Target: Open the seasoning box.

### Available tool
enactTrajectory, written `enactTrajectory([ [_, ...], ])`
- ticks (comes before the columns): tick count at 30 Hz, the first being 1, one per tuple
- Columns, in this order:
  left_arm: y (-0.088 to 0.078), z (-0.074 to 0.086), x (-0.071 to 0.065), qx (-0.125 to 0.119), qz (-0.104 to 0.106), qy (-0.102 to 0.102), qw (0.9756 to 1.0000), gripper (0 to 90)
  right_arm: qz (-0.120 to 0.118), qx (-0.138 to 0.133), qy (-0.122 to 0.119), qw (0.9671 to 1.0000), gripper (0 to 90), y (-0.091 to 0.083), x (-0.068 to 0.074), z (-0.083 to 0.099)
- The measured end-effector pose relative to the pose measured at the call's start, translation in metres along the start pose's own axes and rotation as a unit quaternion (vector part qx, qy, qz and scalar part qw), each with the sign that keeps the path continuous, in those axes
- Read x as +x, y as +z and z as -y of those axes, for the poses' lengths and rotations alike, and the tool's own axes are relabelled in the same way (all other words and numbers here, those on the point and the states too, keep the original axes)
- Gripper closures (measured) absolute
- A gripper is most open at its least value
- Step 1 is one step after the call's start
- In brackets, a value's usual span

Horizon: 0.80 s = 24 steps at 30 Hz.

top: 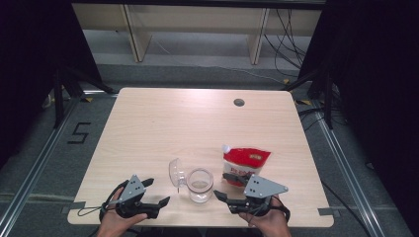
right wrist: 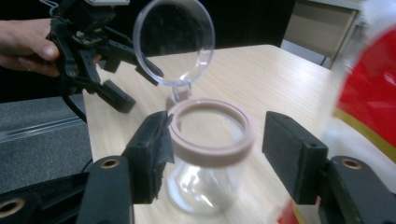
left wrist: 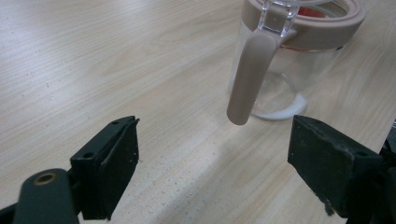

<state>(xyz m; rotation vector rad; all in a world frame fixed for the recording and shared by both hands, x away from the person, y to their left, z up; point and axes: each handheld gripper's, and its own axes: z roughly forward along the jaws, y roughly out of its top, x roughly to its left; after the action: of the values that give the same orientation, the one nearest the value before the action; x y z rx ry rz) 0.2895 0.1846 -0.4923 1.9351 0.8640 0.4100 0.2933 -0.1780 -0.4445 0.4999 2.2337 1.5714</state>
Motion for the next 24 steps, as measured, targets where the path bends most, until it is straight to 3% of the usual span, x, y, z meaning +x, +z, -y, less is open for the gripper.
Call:
enactTrajectory([
  [6, 0.003, 0.0, -0.003, 0.006, 0.009, 0.014, 0.9998, 16.0, 0.016, 0.006, 0.023, 0.9996, 36.0, -0.018, -0.005, 0.008],
  [7, 0.004, 0.0, -0.004, 0.007, 0.01, 0.013, 0.9998, 16.1, 0.028, 0.001, 0.018, 0.9994, 35.6, -0.02, -0.006, 0.009],
  [9, 0.004, -0.001, -0.005, 0.009, 0.011, 0.019, 0.9997, 16.1, 0.024, 0.001, 0.028, 0.9993, 35.1, -0.025, -0.007, 0.011],
  [12, 0.005, -0.001, -0.007, 0.004, 0.013, 0.009, 0.9999, 16.1, 0.035, 0.001, 0.028, 0.999, 34.2, -0.034, -0.008, 0.014],
  [19, 0.003, -0.002, -0.007, 0.007, 0.015, 0.026, 0.9995, 16.2, 0.056, 0.008, 0.037, 0.9977, 32.0, -0.047, -0.011, 0.027],
  [20, 0.004, -0.002, -0.007, 0.0, 0.02, 0.022, 0.9996, 16.2, 0.062, 0.011, 0.052, 0.9966, 32.0, -0.048, -0.008, 0.029],
  [21, 0.004, -0.002, -0.007, -0.001, 0.019, 0.021, 0.9996, 16.2, 0.061, 0.016, 0.04, 0.9972, 31.9, -0.05, -0.012, 0.03],
  [22, 0.004, -0.001, -0.006, 0.004, 0.016, 0.025, 0.9996, 16.2, 0.063, 0.01, 0.051, 0.9966, 31.7, -0.052, -0.011, 0.032],
  [24, 0.004, -0.001, -0.007, 0.001, 0.017, 0.018, 0.9997, 16.2, 0.068, 0.011, 0.048, 0.9965, 31.4, -0.054, -0.013, 0.033],
])
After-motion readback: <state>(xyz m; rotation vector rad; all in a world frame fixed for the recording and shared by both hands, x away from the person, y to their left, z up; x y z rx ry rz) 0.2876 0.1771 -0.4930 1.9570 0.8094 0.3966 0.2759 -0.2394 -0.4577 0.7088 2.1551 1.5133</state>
